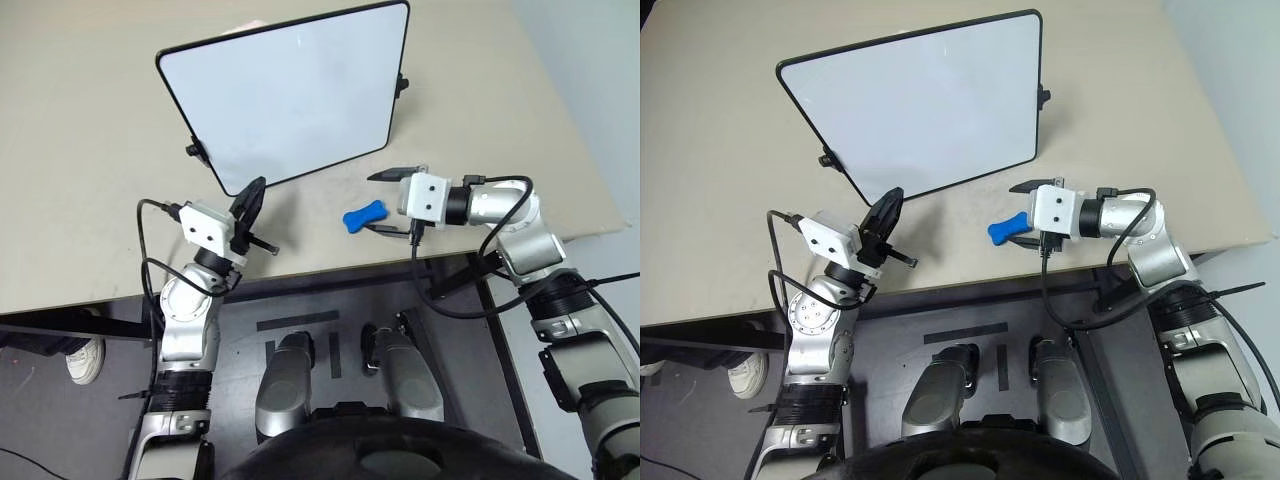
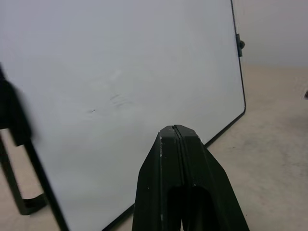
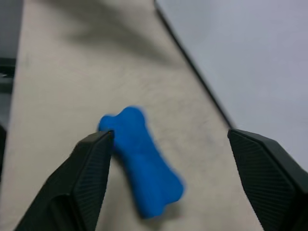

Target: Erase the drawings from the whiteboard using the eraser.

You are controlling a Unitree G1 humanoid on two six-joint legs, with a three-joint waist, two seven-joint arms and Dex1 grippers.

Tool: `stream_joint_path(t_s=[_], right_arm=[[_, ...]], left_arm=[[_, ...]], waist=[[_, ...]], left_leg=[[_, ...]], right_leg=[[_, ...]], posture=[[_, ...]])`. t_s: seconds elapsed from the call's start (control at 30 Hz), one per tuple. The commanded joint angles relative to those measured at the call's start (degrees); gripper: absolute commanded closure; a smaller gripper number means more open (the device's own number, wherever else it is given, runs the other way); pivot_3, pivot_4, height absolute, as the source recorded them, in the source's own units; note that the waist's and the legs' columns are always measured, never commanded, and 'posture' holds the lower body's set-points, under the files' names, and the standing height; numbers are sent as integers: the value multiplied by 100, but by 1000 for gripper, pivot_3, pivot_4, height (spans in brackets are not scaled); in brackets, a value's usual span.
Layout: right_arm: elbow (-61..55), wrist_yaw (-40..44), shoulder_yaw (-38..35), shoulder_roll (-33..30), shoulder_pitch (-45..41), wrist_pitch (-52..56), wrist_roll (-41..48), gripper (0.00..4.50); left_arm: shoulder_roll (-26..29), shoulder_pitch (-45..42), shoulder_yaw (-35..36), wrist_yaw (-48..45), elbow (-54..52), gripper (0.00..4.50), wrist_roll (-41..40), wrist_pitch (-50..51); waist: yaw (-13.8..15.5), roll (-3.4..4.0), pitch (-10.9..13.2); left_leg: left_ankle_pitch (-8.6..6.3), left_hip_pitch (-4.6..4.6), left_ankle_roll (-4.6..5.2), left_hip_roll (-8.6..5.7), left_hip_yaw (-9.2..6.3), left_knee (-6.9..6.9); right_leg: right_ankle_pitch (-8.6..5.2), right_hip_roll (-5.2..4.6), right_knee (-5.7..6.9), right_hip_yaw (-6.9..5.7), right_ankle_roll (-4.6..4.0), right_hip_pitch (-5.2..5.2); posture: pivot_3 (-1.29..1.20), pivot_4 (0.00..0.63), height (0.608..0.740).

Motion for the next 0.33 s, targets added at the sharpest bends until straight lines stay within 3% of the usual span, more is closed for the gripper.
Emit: stream_joint_path(t_s=[0.03,0.33], right_arm=[[-561,-33,-530,-190,160,295,441,696],[-1060,-252,-960,-378,849,640,512,696]], left_arm=[[67,-156,96,-40,-57,4500,-70,13],[184,-89,117,-184,-197,4500,-126,160]], waist=[[31,-1,0],[57,-6,-3]], left_leg=[[0,-4,1,-1,-1,-2],[-9,-8,50,-6,-1,-4]], right_leg=[[-2,0,0,0,3,0],[-6,0,-1,6,-13,1]], posture=[[0,150,740],[0,150,740]])
